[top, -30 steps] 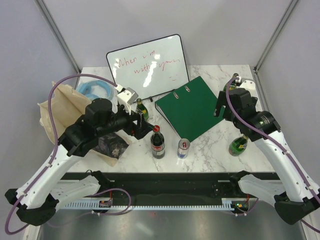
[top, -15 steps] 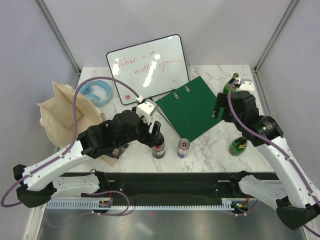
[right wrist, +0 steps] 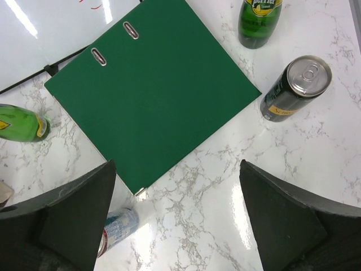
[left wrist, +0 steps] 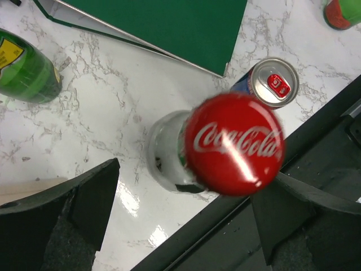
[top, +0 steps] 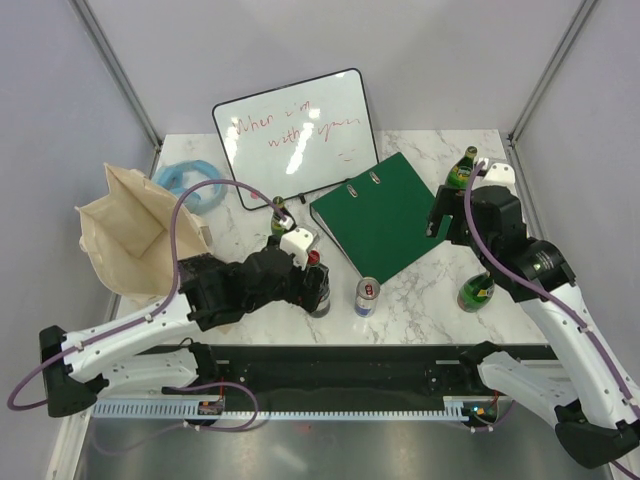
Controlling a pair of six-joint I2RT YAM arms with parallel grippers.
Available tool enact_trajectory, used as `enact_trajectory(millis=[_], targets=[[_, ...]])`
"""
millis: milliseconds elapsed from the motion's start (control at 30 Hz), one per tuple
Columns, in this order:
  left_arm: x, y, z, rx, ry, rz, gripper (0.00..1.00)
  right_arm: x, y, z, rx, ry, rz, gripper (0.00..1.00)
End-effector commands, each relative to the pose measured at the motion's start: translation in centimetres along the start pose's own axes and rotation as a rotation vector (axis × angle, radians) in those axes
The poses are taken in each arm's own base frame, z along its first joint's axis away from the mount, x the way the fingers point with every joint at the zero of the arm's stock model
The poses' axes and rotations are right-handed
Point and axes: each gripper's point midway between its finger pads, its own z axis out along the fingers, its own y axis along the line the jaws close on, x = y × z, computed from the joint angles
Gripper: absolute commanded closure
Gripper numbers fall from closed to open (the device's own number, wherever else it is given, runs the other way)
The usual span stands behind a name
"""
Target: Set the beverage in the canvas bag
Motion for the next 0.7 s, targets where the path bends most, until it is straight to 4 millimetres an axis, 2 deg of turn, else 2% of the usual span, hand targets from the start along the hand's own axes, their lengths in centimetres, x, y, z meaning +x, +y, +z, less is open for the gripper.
enact_trajectory(millis=[0,33,67,133,167,300,433,567,667], targets=[[-2.4,-0.7,-0.1,0.049,-0.191,-0.118,0.0,0.0,0.1,0.2,-0.012,-0.013,-0.005,0.02],[-1.3,-0.3,0.3,0.041,-0.191,-0.118,0.0,0.1,0.2,0.3,-0.014,-0.008,-0.008,0.02],[-1.7,-0.4,0.4,0.047,-0.226,-0.13,0.01,0.1,0.3,0.3,-0.018,-0.006,-0.008,0.02],[-0.9,-0.1,0.8,0.041,-0.236,-0.131,0.02,0.0,0.3,0.3,-0.022,-0.007,-0.01,0.02],[-1.4,-0.2,0.9,0.052,-0.268,-0.135,0.02,0.0,0.3,0.3,-0.02,-0.008,-0.011,0.02],[-1.5,-0.4,1.2,0.07,-0.31,-0.124,0.03,-0.1,0.4,0.3,-0.024,-0.013,-0.011,0.02],[-0.6,0.1,2.2,0.04,-0.296,-0.097,0.05,0.1,0.4,0.5,-0.022,-0.004,-0.016,0.02],[-0.7,-0.9,3.0,0.083,-0.309,-0.073,0.05,0.2,0.3,0.6,-0.019,-0.004,-0.019,0.02],[-0.5,-0.9,3.6,0.073,-0.296,-0.071,0.11,0.1,0.4,0.7,-0.018,-0.003,-0.02,0.02]])
